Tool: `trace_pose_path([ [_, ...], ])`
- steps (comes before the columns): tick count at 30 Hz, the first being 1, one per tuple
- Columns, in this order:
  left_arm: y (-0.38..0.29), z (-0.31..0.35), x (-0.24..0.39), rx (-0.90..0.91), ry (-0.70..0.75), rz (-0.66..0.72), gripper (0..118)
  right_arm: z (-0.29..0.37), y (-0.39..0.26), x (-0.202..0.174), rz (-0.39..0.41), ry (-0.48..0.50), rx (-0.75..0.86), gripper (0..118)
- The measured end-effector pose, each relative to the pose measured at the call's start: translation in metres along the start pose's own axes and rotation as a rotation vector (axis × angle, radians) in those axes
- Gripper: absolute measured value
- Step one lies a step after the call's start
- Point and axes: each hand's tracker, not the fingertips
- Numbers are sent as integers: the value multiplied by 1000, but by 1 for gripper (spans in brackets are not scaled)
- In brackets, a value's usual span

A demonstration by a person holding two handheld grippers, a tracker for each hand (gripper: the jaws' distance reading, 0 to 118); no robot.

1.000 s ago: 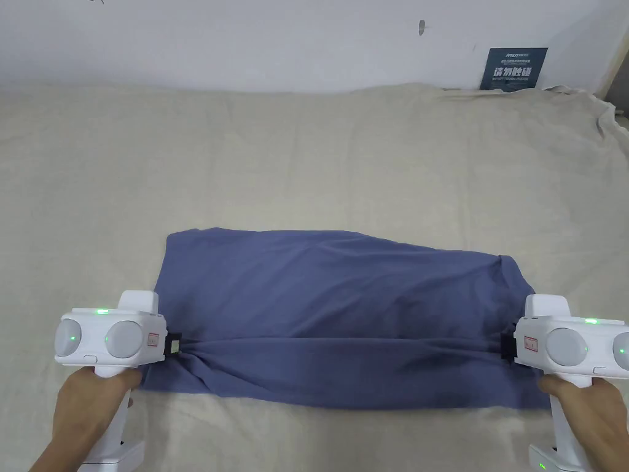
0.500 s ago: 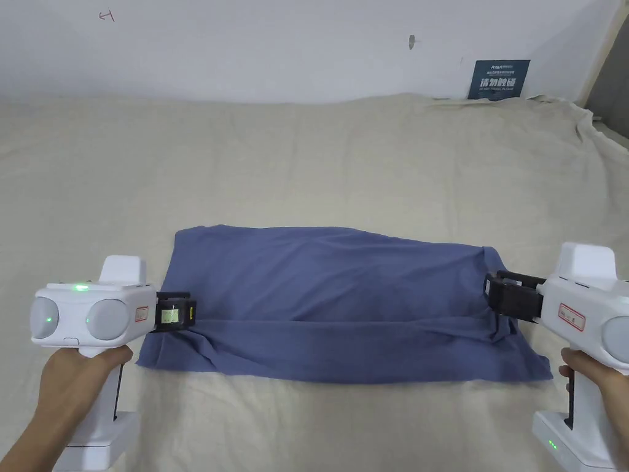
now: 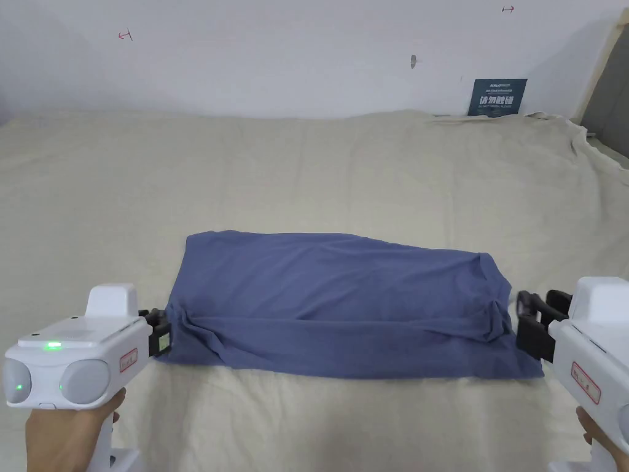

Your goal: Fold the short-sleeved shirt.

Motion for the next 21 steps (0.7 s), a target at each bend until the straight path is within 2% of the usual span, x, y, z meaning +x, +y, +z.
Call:
trace_pose_path([
  [10, 3, -19, -8, -81, -32, 18, 0, -10, -1, 8, -8, 3, -5, 0],
  [15, 7, -65, -15, -203, -39, 17, 0, -22, -3, 11, -23, -1, -29, 0],
  [16, 8, -76, -16, -211, -32, 13, 4, -24, -4, 11, -23, -3, -35, 0],
  [17, 10, -86, -17, -229, -30, 8, 14, -26, -4, 11, -21, -5, -41, 0],
  [19, 9, -108, -21, -318, -11, 3, 60, -32, -6, 12, -21, -9, -52, 0],
  [21, 9, -130, -23, -383, 10, 4, 94, -37, -8, 13, -24, -13, -67, 0],
])
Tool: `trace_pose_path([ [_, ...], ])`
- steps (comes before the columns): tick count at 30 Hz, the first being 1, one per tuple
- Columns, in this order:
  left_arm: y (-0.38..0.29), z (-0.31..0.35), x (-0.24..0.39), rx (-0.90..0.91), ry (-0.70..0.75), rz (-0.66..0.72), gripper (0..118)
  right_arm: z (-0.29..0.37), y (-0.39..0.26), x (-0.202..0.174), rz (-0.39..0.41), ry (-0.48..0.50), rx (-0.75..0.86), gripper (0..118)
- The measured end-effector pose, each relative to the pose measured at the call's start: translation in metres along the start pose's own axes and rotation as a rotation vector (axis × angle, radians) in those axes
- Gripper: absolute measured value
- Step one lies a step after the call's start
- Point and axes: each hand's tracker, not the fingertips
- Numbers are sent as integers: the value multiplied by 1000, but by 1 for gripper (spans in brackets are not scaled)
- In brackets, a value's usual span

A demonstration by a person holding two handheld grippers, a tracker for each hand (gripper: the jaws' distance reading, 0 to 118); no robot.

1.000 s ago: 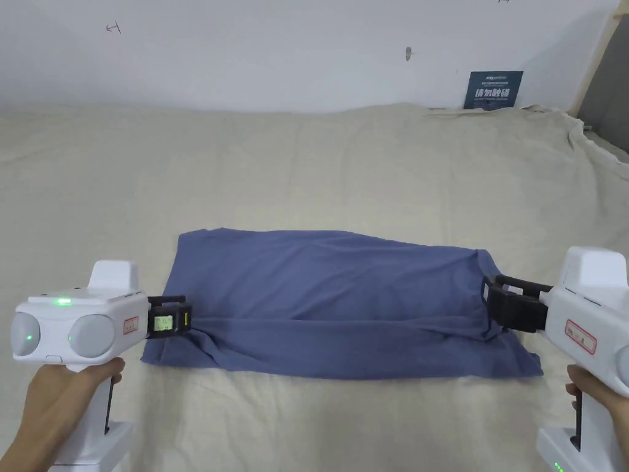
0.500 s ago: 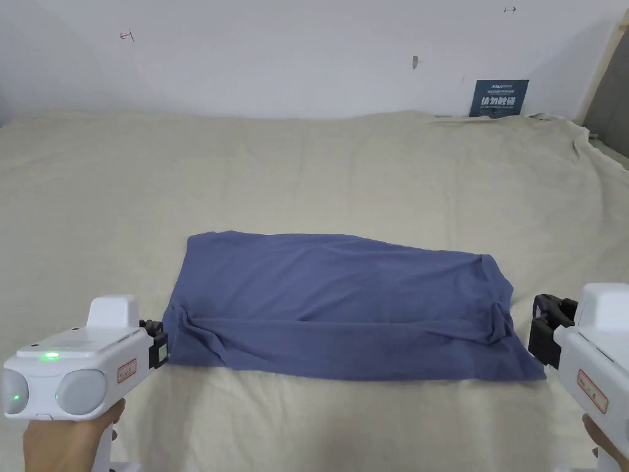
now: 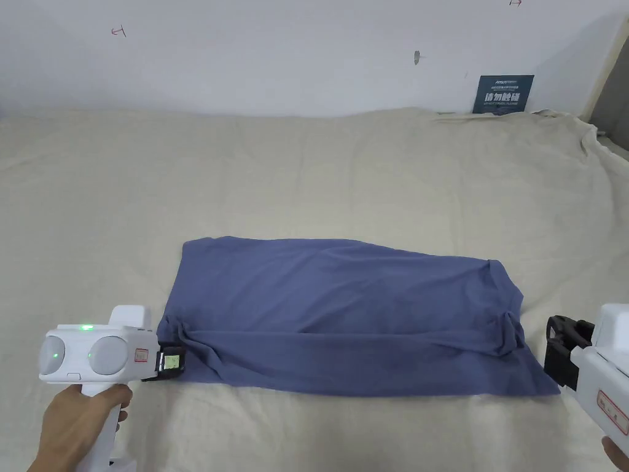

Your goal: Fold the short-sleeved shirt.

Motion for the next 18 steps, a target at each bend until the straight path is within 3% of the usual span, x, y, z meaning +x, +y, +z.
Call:
trace_pose_path([
  [6, 1, -42, -7, -70, 52, -26, 95, -18, -7, 4, -7, -12, -48, 0],
  [9, 3, -49, -8, -68, 38, 0, 74, -26, -11, 7, -20, -16, -69, 0],
  [11, 3, -50, -7, -94, -30, 22, 68, -32, -12, 10, -31, -21, -85, 0],
  [13, 7, -46, -5, -87, -7, 18, 65, -38, -16, 16, -59, -25, -103, 0],
  [14, 2, -37, -2, -73, -37, 11, 51, -43, -18, 19, -85, -26, -117, 0],
  [15, 2, -34, -1, -58, -46, 14, 23, -49, -21, 24, -110, -29, -143, 0],
  [16, 2, -34, 1, -46, -11, 2, 11, -55, -25, 28, -135, -29, -168, 0],
  [18, -2, -26, 0, -49, -59, 14, 3, -72, -33, 39, -175, -40, -220, 1],
])
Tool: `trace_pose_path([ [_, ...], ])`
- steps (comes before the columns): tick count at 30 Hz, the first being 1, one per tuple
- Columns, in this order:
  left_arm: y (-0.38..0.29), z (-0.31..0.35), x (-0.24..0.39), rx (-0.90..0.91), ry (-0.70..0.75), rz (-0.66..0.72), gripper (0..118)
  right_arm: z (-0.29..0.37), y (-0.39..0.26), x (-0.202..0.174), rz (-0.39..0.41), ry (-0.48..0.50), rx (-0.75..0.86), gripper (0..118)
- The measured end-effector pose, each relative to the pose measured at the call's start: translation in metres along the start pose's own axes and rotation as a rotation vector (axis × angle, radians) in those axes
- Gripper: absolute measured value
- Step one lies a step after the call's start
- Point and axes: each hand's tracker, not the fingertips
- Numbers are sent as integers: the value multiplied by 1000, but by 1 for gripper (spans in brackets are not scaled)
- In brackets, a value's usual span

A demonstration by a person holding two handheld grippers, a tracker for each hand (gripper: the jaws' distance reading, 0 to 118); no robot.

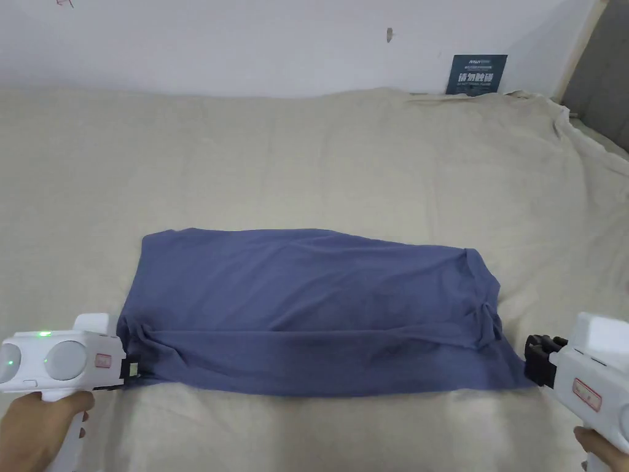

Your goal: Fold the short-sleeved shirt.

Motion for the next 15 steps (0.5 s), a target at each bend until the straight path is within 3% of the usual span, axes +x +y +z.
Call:
trace_pose_path([
  [2, -2, 9, 2, 39, 5, -8, 2, -20, -2, 9, -13, -23, -51, 2],
  [4, -2, 21, 1, 66, -10, -12, 2, -39, -3, 15, 3, -50, -98, 13],
  [5, -1, 27, 2, 75, -17, -21, 2, -49, -4, 17, 20, -71, -127, 27],
  [7, 0, 36, 4, 94, -24, -33, 2, -67, -7, 20, 40, -63, -190, 71],
  [8, 2, 41, 2, 104, -30, -32, 2, -74, -9, 20, 34, -60, -200, 81],
  [13, 4, 46, -1, 117, -49, -16, 2, -103, -11, 13, 58, -62, -264, 84],
  [14, 3, 46, -1, 116, -49, -15, 2, -113, -13, 16, 58, -62, -277, 82],
  [15, 2, 46, 0, 113, -50, -14, 2, -117, -15, 16, 50, -57, -295, 72],
])
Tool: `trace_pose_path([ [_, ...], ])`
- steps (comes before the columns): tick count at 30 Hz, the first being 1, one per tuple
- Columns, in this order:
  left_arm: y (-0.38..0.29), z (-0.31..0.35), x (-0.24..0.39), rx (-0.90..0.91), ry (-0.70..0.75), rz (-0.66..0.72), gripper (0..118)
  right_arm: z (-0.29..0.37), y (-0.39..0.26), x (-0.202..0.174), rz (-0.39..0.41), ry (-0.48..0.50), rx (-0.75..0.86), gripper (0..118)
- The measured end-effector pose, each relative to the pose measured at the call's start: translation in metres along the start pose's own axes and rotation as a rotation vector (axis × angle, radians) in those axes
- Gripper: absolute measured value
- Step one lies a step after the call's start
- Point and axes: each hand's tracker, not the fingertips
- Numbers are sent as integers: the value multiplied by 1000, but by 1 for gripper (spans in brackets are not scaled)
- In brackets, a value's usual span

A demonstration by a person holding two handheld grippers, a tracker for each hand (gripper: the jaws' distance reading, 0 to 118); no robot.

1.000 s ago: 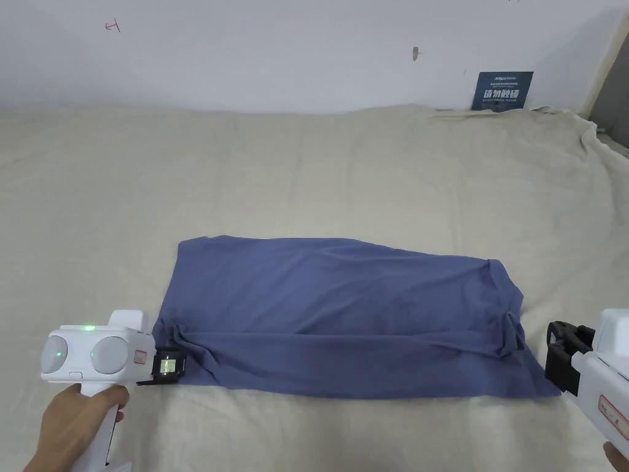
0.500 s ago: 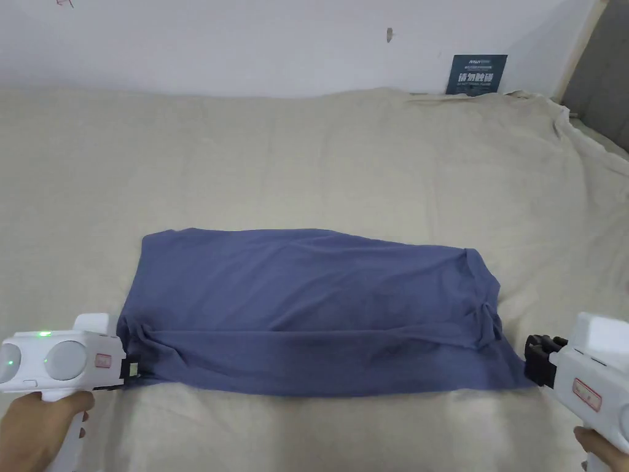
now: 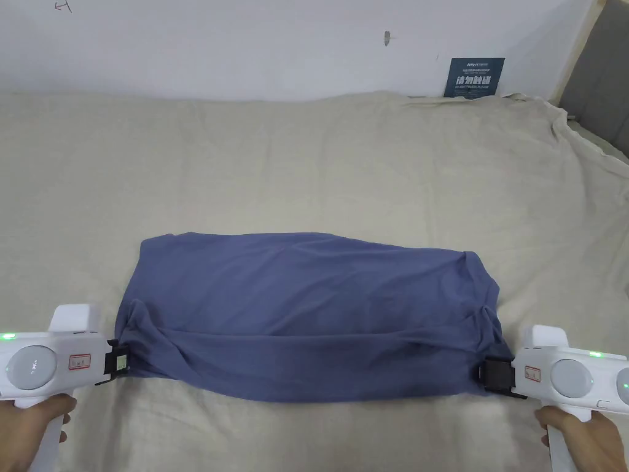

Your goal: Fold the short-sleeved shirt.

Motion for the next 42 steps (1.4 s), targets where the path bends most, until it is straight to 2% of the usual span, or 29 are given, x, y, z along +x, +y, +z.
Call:
trace_pose_path([
  [2, -1, -1, -1, -3, 0, 1, 2, 1, -3, -4, 8, 9, -5, 36],
  [3, -3, -1, -1, -4, 0, 2, 2, 10, -6, -9, 16, 28, 14, 9],
  [5, -5, -1, -4, -8, -6, 10, 2, 19, -5, -16, 56, 70, 19, 9],
  [8, -8, 3, -9, -10, -13, 33, 2, 30, -6, -14, 113, 29, 69, 9],
  [11, -12, 12, -18, -7, -27, 56, 2, 52, -9, 1, 24, 86, 110, 9],
  [15, -23, 32, -29, -5, -46, 82, 2, 88, -19, 10, 5, 84, 152, 9],
  [18, -39, 50, -34, -9, -71, 89, 2, 110, -34, 22, -48, 133, 158, 9],
  [23, -82, 66, -31, -57, -69, 66, 2, 130, -72, 22, -64, 136, 132, 9],
  [29, -123, 51, -32, -105, -43, 99, 2, 113, -115, 20, -83, 107, 49, 9],
  [37, -136, 30, -25, -119, 43, 70, 4, 83, -130, 21, -46, 41, 12, 10],
  [40, -131, 34, -24, -116, 50, 74, 10, 92, -126, 18, -34, 25, 25, 15],
  [41, -128, 35, -23, -115, 53, 84, 22, 98, -123, 17, -29, 5, 35, 23],
  [42, -125, 38, -23, -116, 67, 86, 47, 108, -121, 14, -22, -6, 56, 41],
])
